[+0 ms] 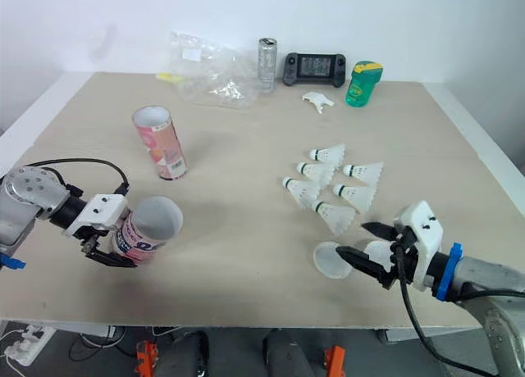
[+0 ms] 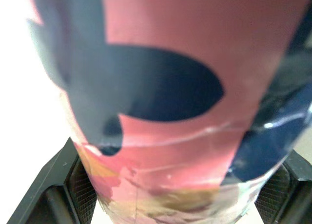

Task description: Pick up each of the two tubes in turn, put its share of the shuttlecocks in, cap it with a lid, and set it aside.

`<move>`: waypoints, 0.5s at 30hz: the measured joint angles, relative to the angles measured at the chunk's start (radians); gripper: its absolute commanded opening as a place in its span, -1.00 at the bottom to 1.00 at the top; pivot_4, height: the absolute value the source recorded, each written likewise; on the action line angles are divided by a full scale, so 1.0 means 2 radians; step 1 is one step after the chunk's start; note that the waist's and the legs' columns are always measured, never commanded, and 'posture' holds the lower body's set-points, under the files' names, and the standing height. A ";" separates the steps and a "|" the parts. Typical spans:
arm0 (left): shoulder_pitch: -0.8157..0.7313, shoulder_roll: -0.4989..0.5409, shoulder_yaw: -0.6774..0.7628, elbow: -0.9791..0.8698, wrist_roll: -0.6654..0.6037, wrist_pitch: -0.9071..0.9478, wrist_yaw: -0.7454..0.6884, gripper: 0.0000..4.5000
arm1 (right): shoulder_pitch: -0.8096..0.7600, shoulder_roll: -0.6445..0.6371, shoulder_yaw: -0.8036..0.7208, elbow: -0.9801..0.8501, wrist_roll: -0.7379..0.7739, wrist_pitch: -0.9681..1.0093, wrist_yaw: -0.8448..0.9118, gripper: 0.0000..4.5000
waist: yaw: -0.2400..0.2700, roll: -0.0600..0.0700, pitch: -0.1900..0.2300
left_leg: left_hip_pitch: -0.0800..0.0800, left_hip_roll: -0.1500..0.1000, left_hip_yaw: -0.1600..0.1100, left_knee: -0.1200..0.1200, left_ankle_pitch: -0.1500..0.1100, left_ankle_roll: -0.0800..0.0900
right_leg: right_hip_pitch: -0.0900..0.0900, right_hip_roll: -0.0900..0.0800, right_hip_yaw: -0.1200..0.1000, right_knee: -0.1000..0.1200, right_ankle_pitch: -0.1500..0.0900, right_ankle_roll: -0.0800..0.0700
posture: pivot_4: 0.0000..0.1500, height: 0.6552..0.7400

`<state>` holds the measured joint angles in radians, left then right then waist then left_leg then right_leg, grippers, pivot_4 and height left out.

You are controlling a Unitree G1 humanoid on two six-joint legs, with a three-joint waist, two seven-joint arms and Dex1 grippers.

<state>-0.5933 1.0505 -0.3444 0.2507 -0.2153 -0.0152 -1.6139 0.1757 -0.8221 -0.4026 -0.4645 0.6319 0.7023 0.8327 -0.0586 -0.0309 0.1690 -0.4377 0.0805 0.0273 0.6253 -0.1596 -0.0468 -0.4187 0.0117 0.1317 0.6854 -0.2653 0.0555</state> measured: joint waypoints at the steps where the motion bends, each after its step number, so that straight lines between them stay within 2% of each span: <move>1: -0.004 0.001 -0.006 0.003 0.000 -0.004 0.000 0.69 | -0.004 0.007 0.008 0.001 -0.003 0.000 -0.006 1.00 | -0.001 0.001 -0.001 | 0.000 0.000 0.000 0.000 0.000 0.000 | 0.000 0.000 0.000 0.000 0.000 0.000 | 1.00 0.61; 7: -0.007 0.008 -0.021 0.008 -0.001 -0.019 0.004 0.69 | -0.040 0.034 0.052 0.024 -0.031 -0.012 -0.036 1.00 | -0.005 0.004 -0.003 | 0.000 0.000 0.000 0.000 0.000 0.000 | 0.000 0.000 0.000 0.000 0.000 0.000 | 1.00 0.61; 9: -0.010 0.010 -0.024 0.014 0.000 -0.025 0.000 0.69 | -0.096 0.056 0.077 0.055 -0.045 -0.014 -0.058 1.00 | -0.011 0.004 -0.003 | 0.001 0.000 0.000 0.000 0.000 0.000 | 0.001 0.000 0.000 0.000 0.001 0.000 | 1.00 0.61; 13: -0.010 0.009 -0.025 0.015 -0.001 -0.027 0.002 0.69 | -0.115 0.063 0.104 0.074 -0.063 -0.024 -0.061 1.00 | -0.008 0.004 -0.004 | 0.001 0.000 -0.001 -0.001 0.001 0.001 | 0.001 0.000 0.000 0.000 0.000 -0.001 | 1.00 0.61; 15: -0.007 0.009 -0.022 0.016 -0.001 -0.027 -0.001 0.68 | -0.123 0.069 0.110 0.093 -0.072 -0.029 -0.065 0.75 | -0.009 0.005 -0.004 | 0.001 0.000 0.000 -0.001 0.000 0.001 | 0.001 0.000 0.000 0.000 0.000 -0.001 | 1.00 0.61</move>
<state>-0.6080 1.0690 -0.3890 0.2827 -0.2170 -0.0694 -1.6154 -0.0705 -0.6837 -0.1829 -0.2783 0.4876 0.6435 0.7026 -0.0762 -0.0213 0.1614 -0.4361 0.0804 0.0266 0.6233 -0.1586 -0.0452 -0.4176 0.0126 0.1314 0.6855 -0.2653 0.0544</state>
